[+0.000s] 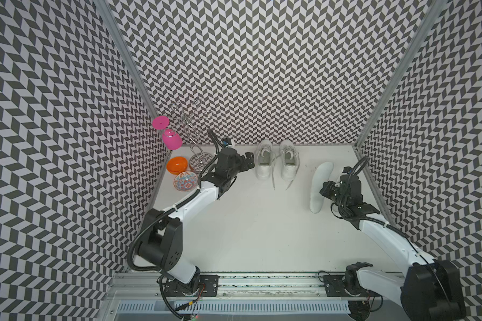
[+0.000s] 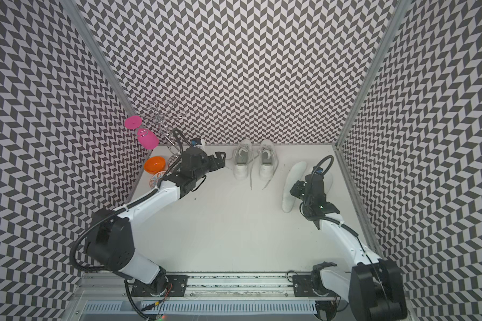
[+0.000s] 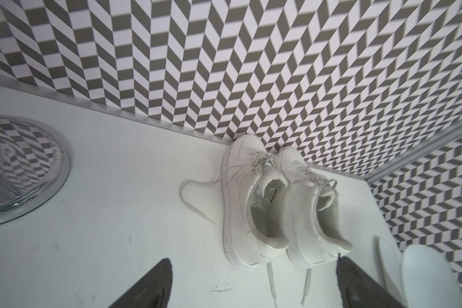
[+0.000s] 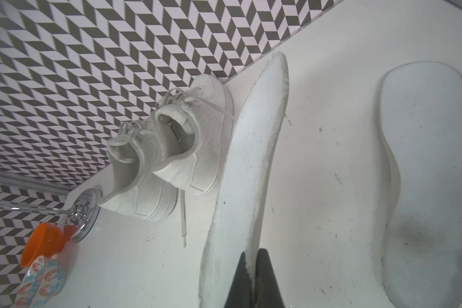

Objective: Remove the insole from the shoe
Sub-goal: Place the insole at the center of the board.

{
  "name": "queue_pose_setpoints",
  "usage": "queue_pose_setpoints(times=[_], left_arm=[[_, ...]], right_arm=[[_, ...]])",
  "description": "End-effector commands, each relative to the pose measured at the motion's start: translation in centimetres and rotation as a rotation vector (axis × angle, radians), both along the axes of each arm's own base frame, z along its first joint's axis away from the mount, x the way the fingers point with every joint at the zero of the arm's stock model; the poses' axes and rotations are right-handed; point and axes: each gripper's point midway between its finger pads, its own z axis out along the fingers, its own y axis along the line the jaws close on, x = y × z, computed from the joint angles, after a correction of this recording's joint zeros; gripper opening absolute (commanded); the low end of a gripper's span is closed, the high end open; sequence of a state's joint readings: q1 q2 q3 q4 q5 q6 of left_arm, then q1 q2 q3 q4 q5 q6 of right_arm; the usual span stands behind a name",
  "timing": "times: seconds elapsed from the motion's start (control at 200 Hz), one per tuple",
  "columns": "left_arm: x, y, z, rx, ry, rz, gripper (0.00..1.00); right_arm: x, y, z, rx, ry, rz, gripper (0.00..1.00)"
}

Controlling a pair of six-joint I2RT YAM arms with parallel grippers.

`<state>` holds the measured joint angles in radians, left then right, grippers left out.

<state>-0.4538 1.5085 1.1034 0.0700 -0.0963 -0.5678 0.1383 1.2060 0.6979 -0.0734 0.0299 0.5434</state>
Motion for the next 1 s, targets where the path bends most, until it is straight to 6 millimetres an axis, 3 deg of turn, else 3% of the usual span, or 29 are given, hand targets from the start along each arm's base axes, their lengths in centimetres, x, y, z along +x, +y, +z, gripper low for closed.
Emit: queue_pose_setpoints(times=[0.0,0.195,0.375,0.491,0.681,0.996], left_arm=[[-2.6,0.6,1.3,-0.083,-0.079,0.039,0.98],[-8.9,-0.1,-1.0,-0.032,-0.127,0.010,0.98],[-11.8,1.1,-5.1,0.013,-0.094,-0.017,1.00],[-13.0,2.4,-6.3,0.042,-0.097,-0.010,1.00],[-14.1,3.6,-6.3,0.083,-0.132,-0.008,1.00],[-14.3,4.9,-6.4,0.105,-0.156,0.033,1.00]], right_arm=[[2.6,-1.4,0.5,0.011,-0.027,-0.046,0.00],[5.3,-2.0,-2.1,0.051,0.049,-0.002,0.00],[6.3,-2.6,-5.1,0.055,0.119,-0.022,0.00],[6.5,-3.2,-6.7,0.049,0.154,-0.045,0.00],[6.5,-3.9,-8.8,0.038,0.202,-0.061,0.00],[5.9,-5.4,-11.3,0.001,0.295,-0.125,0.00]])
